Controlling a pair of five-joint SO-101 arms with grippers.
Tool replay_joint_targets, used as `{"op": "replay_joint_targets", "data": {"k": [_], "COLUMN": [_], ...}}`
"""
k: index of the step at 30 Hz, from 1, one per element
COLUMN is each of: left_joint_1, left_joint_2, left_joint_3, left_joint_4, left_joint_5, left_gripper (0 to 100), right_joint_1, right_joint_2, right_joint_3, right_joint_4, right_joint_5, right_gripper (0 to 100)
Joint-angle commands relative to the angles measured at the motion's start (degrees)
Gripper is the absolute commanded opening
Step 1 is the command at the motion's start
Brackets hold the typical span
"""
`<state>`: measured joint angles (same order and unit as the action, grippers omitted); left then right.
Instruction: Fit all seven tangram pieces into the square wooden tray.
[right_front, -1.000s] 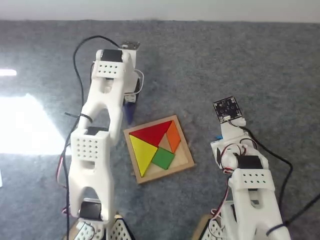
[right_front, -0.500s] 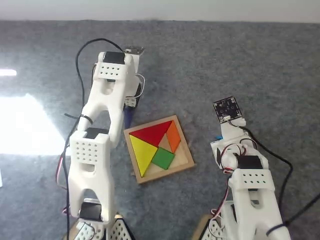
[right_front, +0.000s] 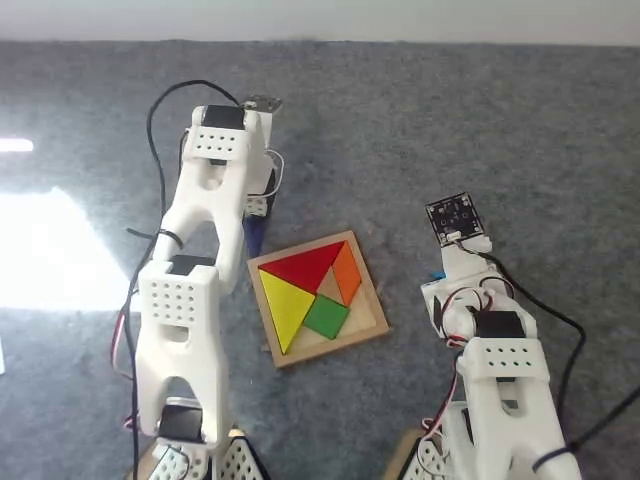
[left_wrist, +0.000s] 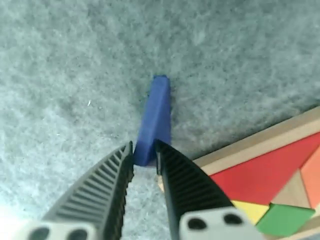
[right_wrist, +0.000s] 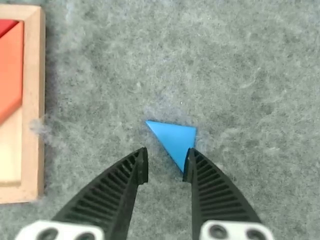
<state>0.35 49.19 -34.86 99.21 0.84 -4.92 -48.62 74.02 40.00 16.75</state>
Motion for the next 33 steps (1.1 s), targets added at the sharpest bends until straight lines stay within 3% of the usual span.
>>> {"op": "replay_joint_targets", "data": {"k": [1,15,22,25,29,33], "left_joint_1": [3.7,3.9,6.1,8.8,15.8,24.1], "left_joint_2": [4.7,3.3,-15.3,-26.4,-38.0,-44.7], "left_joint_3": [1.5,-3.6,-2.9,2.9,20.3,38.1], "left_joint_4": [-0.1,1.4,1.5,1.5,0.9,-6.9], "left_joint_5": [-0.6,-0.2,-0.5,-1.9,-2.7,-3.3], "left_gripper": [6,1,1,1,1,1], "right_joint_1": [-0.2,-0.1,0.0,0.2,3.8,8.8], "right_joint_2": [-1.7,-1.7,-1.7,-1.7,-2.6,-9.3], "right_joint_3": [-0.4,-0.4,-0.4,-0.5,-2.0,-5.5], "right_joint_4": [-0.7,-0.7,-0.7,-0.7,1.0,11.0], "right_joint_5": [0.7,0.7,0.7,0.7,0.6,0.5], "right_gripper": [13.6,13.6,13.5,13.4,13.3,13.3]}}
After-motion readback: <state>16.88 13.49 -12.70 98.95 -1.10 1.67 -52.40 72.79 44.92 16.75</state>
